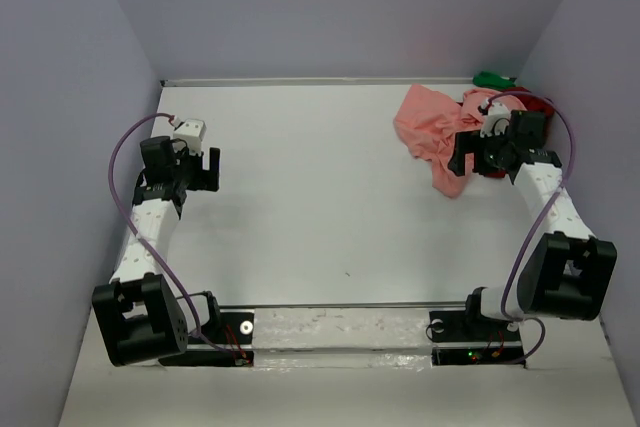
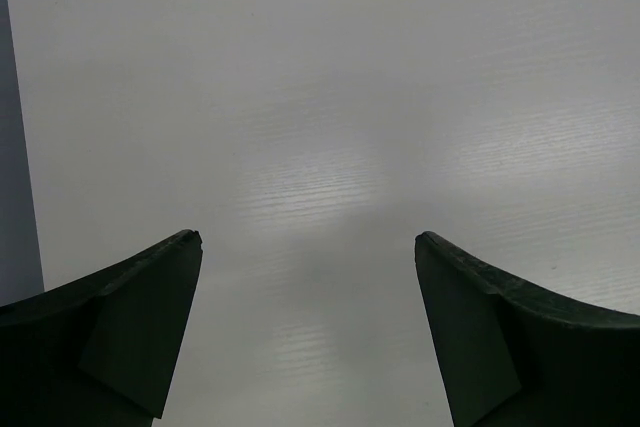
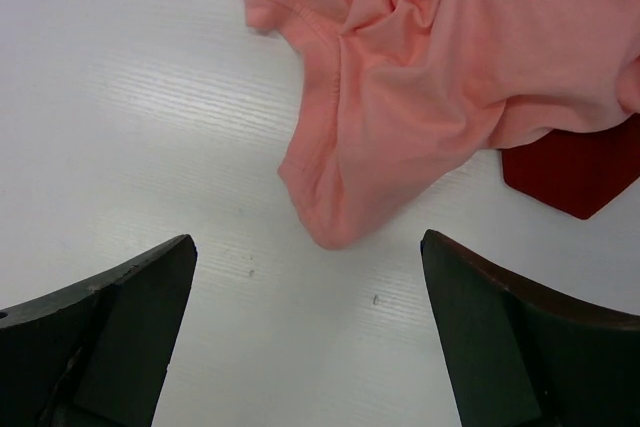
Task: Fold and stack the t-shirts
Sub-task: Grab the tshirt from the pile
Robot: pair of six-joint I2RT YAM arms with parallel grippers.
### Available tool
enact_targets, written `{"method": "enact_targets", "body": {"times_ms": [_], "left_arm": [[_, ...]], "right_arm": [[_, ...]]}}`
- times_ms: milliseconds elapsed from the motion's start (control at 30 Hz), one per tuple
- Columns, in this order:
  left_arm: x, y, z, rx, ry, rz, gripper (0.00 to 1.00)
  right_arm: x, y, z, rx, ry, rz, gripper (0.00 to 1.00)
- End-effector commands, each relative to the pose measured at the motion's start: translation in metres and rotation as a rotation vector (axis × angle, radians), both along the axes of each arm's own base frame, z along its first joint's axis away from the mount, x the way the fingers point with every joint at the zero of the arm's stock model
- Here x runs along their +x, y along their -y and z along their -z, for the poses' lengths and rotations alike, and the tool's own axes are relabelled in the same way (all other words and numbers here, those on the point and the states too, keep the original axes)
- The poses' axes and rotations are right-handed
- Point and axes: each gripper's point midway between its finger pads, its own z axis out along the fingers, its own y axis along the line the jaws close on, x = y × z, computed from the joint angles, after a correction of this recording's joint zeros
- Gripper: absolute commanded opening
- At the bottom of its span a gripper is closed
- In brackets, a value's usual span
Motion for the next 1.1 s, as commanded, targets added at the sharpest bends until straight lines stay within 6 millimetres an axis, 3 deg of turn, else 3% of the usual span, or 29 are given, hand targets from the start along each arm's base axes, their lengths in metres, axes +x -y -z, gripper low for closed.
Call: {"method": "enact_targets", "body": {"times_ms": [0, 267, 533, 633, 800, 1067], "left_arm": [[0.001, -0.003, -0.006, 0.004, 0.022, -0.011, 0.97], [0.0, -0.004, -0.005, 0.004, 0.018, -0.016, 0.97], [0.0, -0.003, 0.001, -0.002, 0.007, -0.011, 0.97], [0.0, -0.003, 0.005, -0.004, -0.007, -0.011, 0.97], [0.0, -0.005, 0.005, -0.001, -0.011, -0.018, 0.97], [0.005, -0.01, 0.004, 0.018, 0.007, -0.035, 0.97]], "right_arm": [[0.011, 0.005, -0.005, -0.007, 0.006, 0.002, 1.0], [0.012, 0.023, 0.012, -0.072, -0.021, 0.074, 1.0], [0.009, 0.009, 0.009, -0.015, -0.013, 0.029, 1.0], [0.009, 0.011, 0.02, -0.017, -0.056, 0.035, 0.98], [0.001, -0.007, 0.043, 0.074, -0.168, -0.043, 0.91], [0.0, -0.017, 0.086, 0.158, -0.343, -0.092, 0.85]]}}
